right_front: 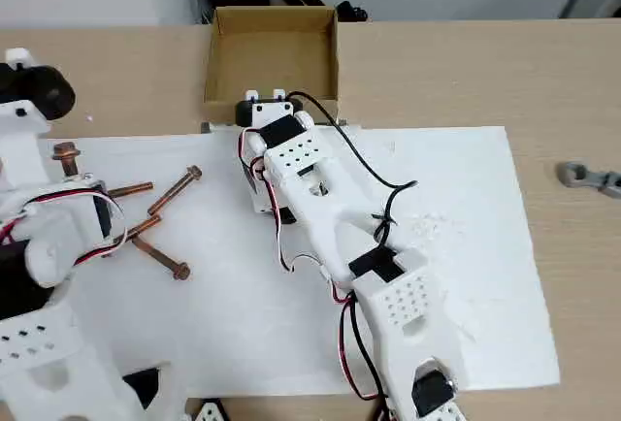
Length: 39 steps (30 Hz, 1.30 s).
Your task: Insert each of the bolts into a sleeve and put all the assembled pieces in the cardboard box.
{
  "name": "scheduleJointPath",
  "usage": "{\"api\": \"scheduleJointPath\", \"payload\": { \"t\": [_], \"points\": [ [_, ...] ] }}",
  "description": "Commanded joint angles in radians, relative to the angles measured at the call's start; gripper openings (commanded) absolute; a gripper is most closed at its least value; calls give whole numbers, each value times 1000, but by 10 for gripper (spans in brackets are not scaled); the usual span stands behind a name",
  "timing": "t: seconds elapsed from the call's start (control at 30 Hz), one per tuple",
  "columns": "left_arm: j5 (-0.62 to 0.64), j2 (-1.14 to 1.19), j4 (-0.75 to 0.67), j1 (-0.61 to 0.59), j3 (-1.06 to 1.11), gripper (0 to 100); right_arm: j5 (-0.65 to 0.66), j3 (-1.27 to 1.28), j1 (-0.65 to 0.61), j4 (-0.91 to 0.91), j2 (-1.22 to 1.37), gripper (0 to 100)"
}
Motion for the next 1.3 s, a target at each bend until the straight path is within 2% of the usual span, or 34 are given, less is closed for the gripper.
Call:
{"api": "scheduleJointPath", "payload": {
  "t": [0.0,0.17,0.4,0.83,1.0,1.13,1.27],
  "points": [
    [-6,-23,3,-5,-5,5,17,-8,-10,8,-1,12],
    [8,-23,-9,-8,-5,5,17,-14,-10,56,-84,10],
    [23,-23,-41,-6,-5,5,17,-14,-10,173,-332,9],
    [23,-23,-167,-2,-5,5,23,-12,-7,179,-846,9],
    [25,-17,-212,0,-5,5,84,-8,-5,179,-1018,7],
    [80,-17,-255,0,-5,5,140,12,-8,182,-1132,7],
    [114,-15,-273,86,-5,5,236,152,-8,180,-1260,7]
  ]
}}
